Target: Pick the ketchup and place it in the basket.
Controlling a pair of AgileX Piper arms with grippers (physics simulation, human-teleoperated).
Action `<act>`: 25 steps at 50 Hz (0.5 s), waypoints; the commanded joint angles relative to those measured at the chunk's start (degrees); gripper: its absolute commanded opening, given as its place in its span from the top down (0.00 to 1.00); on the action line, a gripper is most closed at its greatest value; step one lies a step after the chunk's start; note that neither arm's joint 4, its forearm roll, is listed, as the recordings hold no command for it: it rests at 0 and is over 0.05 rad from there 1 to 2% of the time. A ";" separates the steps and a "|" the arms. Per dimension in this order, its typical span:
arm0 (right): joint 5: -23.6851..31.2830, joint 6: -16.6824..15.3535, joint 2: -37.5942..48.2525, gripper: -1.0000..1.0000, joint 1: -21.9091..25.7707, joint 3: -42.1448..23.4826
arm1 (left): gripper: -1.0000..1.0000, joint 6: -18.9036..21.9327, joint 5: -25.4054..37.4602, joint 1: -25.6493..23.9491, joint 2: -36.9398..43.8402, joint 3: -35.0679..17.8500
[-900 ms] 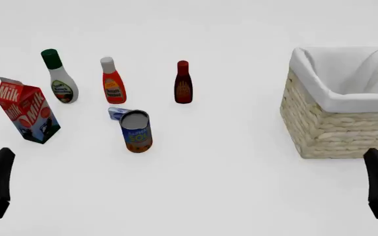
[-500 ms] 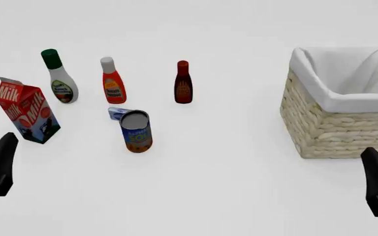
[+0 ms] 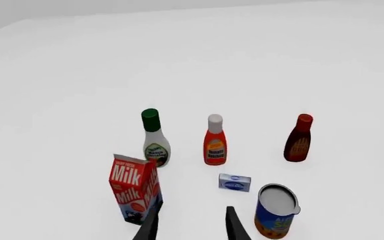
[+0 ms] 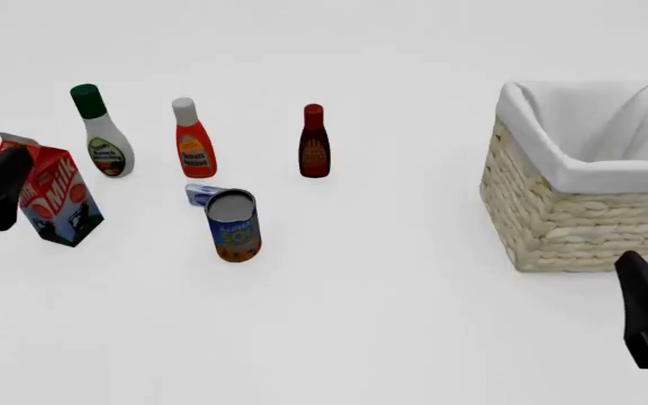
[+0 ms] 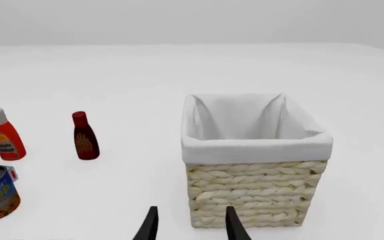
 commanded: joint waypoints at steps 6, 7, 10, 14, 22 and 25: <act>-1.32 -0.86 1.71 0.00 0.78 0.01 | 0.00 0.03 5.26 -2.98 10.16 -12.71; -1.38 -0.83 1.80 0.00 0.78 0.01 | 0.00 -0.06 5.30 -3.14 10.71 -13.30; -1.86 -0.83 2.34 0.00 0.86 0.01 | 0.00 -0.91 5.77 -4.31 13.25 -14.69; -2.49 -0.76 3.18 0.00 0.81 0.01 | 0.00 -0.57 5.70 -4.47 17.50 -17.39; -3.17 -0.62 3.85 0.00 0.92 0.01 | 0.00 0.68 5.41 -3.84 23.03 -21.76; -3.53 -0.63 4.29 0.00 0.97 0.01 | 0.00 0.32 6.17 -4.20 23.88 -23.07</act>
